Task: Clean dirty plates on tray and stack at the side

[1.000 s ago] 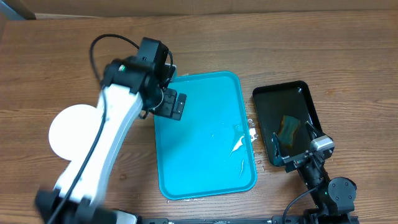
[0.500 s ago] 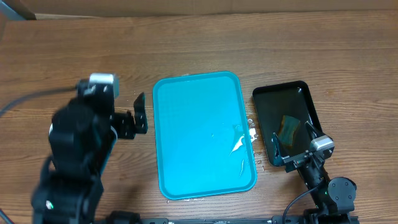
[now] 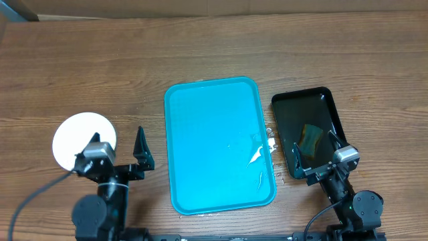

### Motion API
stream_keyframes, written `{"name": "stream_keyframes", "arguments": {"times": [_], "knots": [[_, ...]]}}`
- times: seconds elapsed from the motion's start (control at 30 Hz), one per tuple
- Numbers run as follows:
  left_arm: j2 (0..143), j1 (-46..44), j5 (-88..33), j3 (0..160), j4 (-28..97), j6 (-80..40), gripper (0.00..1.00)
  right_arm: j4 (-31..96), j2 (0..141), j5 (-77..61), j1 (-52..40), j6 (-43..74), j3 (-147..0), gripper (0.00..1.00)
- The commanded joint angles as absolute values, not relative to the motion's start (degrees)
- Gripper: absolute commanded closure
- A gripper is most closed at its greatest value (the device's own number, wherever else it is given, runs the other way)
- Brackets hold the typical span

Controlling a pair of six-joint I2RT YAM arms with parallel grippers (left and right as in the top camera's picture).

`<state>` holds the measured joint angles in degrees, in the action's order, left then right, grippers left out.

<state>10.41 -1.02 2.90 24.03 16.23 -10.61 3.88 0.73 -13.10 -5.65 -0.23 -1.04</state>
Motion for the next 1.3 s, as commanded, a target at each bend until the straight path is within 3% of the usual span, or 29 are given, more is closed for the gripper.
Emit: {"name": "stream_keyframes", "arguments": {"times": [0.0, 0.5, 0.87, 1.27], "knots": [[4.47, -0.6, 3.36, 18.22, 13.87, -12.21, 0.0, 3.49, 0.27, -12.88, -5.45, -0.47, -0.47, 0.0], [0.16, -0.8, 3.57, 0.14, -4.49, -12.45, 0.0, 3.49, 0.27, -12.88, -5.45, -0.45, -0.47, 0.0], [0.34, -0.75, 3.2, 0.27, 4.12, -12.27, 0.0, 3.49, 0.27, -12.88, -5.45, -0.45, -0.47, 0.0], [0.62, -0.75, 3.14, 0.27, 4.16, -12.25, 0.0, 3.49, 0.27, -12.88, -5.43, -0.47, -0.47, 0.0]]}}
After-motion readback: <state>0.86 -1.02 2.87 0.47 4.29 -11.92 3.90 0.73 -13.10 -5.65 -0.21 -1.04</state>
